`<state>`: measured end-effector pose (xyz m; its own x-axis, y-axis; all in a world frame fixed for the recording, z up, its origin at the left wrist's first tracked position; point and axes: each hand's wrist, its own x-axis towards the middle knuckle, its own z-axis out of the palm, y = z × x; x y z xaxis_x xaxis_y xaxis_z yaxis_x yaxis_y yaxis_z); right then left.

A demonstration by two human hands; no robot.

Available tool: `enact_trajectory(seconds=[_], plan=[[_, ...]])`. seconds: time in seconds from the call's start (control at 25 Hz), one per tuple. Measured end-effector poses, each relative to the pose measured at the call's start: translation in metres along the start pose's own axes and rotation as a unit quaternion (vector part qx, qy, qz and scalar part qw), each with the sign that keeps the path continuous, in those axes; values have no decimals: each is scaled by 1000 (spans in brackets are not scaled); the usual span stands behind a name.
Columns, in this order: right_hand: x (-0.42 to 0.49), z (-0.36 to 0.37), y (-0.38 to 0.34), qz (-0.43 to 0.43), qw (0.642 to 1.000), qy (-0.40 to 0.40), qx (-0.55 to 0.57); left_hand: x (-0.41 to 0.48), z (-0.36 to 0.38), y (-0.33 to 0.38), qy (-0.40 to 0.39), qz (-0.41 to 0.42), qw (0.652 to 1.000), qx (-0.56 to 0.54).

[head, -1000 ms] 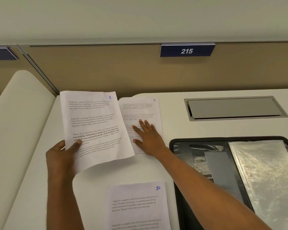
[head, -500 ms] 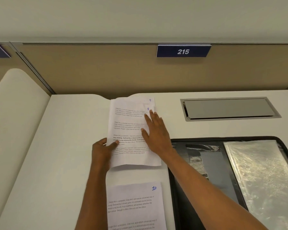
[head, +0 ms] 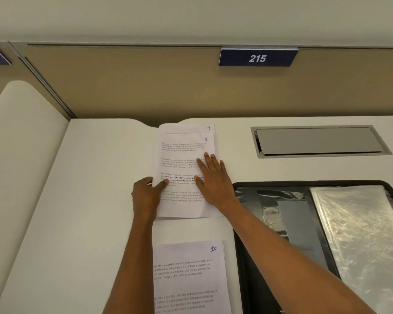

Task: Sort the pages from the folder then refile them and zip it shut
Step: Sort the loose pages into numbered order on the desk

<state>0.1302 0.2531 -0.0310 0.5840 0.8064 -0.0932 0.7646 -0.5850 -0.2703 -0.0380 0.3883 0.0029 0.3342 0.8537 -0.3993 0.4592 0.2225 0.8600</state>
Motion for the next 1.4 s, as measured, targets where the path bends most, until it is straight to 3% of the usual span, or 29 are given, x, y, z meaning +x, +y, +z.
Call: enact_trajectory(seconds=[0.12,0.2,0.32,0.52,0.68,0.76,0.88,1.0,1.2,1.4], plan=[[-1,6,2,5,1000,5,-7,-5,2,-5,98,116,964,218],[-2,11,3,7,1000,12,-10,-5,9,-12,67,194,936,287],[-8,11,2,-2,1000,27,-14,-6,16,-23,-1,234,918,319],[-53,3,-18,-10,995,86,53,-51,17,-37,-12,320,902,290],[-137,-6,-40,34,971,189,145,-106,9,-64,-44,314,904,286],[-184,-8,-45,82,966,163,182,-125,3,-80,-65,297,900,311],[-233,-1,-46,164,961,60,212,-139,-5,-97,-92,305,878,357],[-258,0,-49,194,949,-1,248,-151,-10,-101,-91,315,868,373],[-265,-10,-57,232,924,-4,303,-160,-12,-102,-83,307,871,375],[-276,-16,-58,248,928,33,275,-165,-14,-102,-80,313,872,368]])
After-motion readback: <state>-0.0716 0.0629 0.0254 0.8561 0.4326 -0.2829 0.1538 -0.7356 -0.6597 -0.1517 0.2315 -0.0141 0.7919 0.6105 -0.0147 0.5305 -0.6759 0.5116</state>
